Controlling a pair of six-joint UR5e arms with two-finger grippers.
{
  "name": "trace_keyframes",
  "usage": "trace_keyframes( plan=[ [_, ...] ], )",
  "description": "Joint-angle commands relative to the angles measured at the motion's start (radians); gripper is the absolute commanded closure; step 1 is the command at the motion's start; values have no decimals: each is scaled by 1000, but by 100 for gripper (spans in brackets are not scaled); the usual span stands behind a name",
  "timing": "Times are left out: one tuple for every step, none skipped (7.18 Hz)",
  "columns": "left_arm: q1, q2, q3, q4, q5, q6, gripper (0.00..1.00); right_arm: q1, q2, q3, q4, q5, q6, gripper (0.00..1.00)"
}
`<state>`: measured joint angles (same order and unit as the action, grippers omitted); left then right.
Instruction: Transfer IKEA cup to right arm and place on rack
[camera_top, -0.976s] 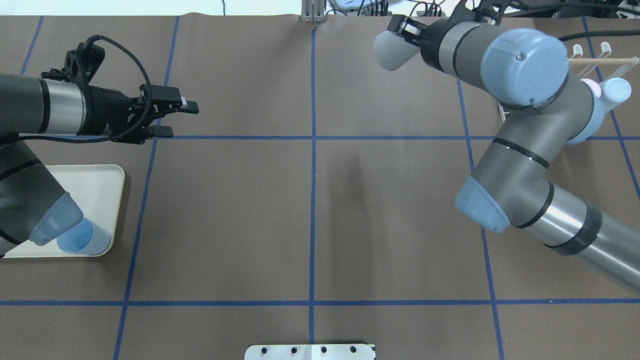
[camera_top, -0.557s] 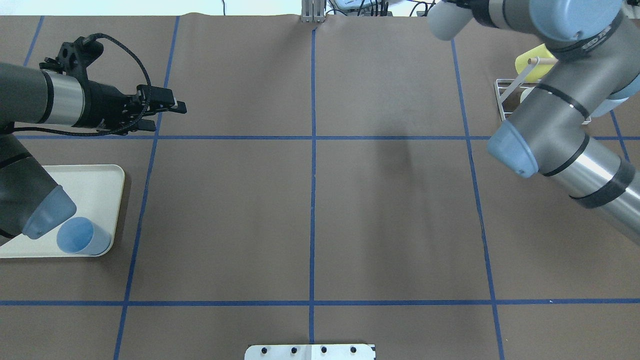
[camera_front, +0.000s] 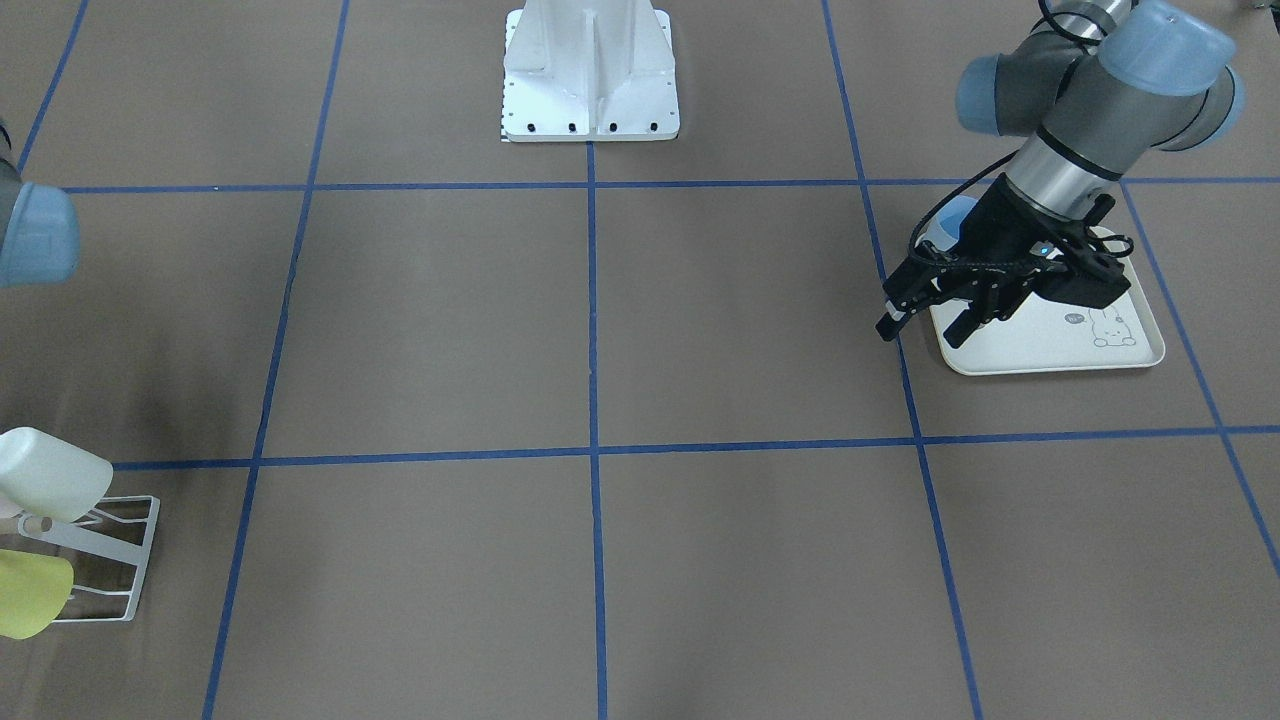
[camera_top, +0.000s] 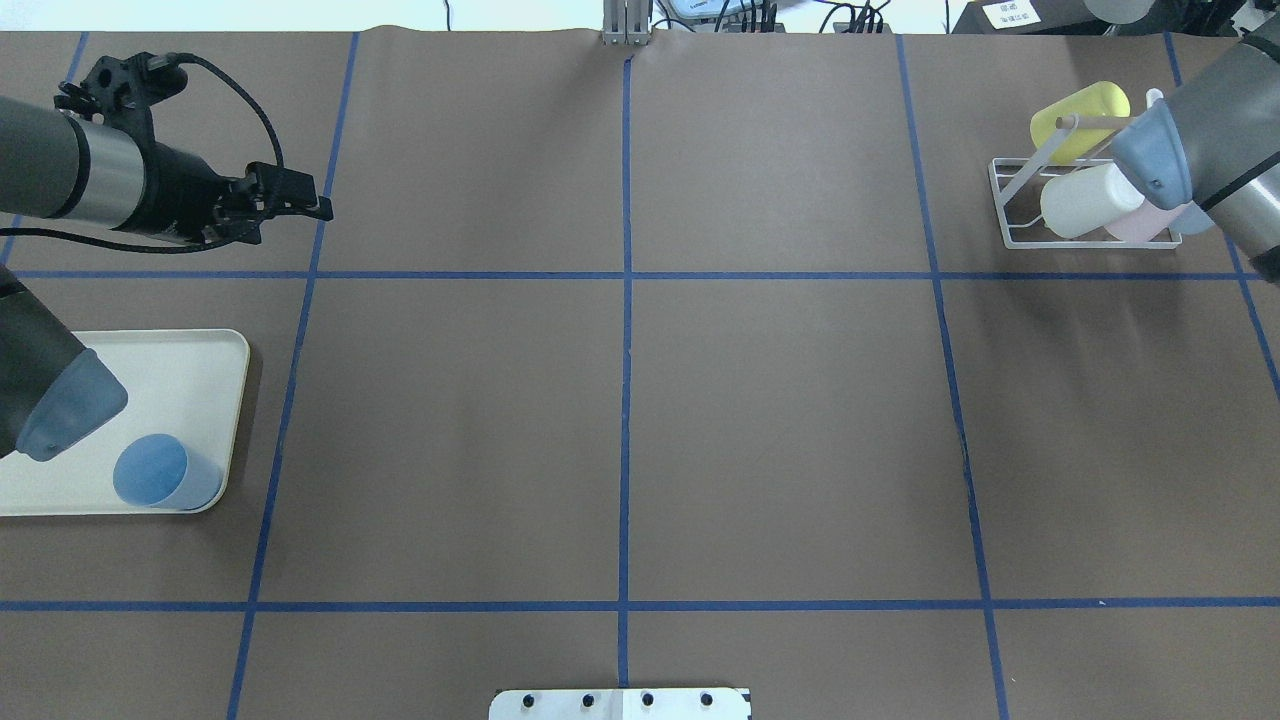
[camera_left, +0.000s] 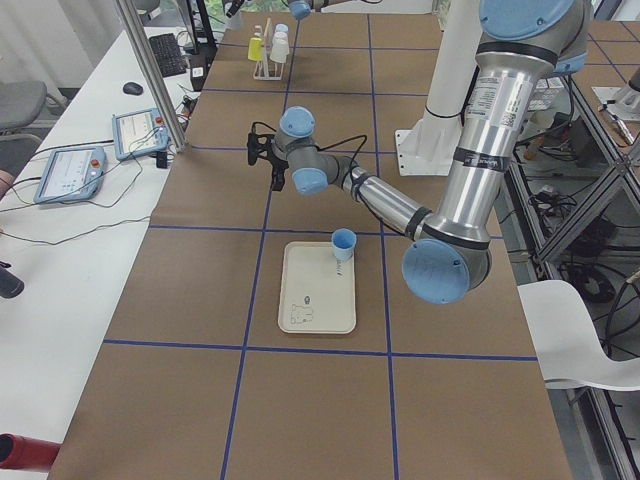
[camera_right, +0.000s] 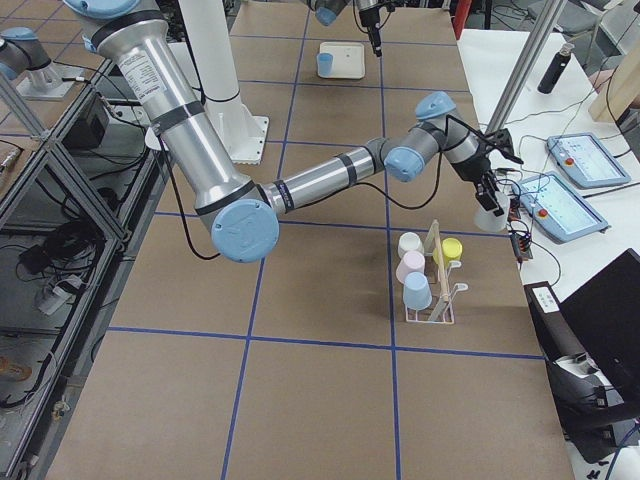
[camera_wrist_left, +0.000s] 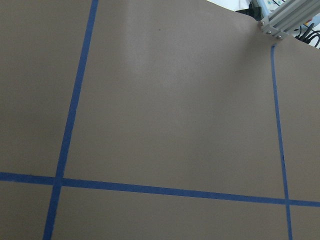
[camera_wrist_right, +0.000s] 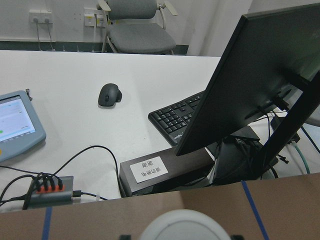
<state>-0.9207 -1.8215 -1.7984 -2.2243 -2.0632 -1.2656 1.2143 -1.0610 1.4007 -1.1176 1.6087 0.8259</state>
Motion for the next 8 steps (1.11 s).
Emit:
trace_keyframes(
  plan=[
    [0, 1, -9, 3, 2, 2, 0, 16, -28, -42, 29, 75, -2, 90],
    [2, 1, -12, 3, 2, 0, 0, 17, -68, -29, 33, 120, -4, 90],
    [2, 2, -19, 3, 3, 0, 0, 21, -95, -20, 62, 131, -5, 90],
    [0, 2, -25, 3, 3, -1, 0, 21, -114, -14, 64, 131, -5, 90],
    [2, 4, -30, 5, 3, -1, 0, 24, -117, -12, 64, 131, -7, 90],
    [2, 4, -32, 5, 3, -5, 0, 30, -119, -11, 64, 131, -7, 90],
    [2, 2, -33, 5, 3, -8, 0, 30, -134, -9, 65, 131, -7, 90],
    [3, 1, -33, 5, 23, -11, 0, 30, -149, -9, 88, 131, -5, 90]
  ],
)
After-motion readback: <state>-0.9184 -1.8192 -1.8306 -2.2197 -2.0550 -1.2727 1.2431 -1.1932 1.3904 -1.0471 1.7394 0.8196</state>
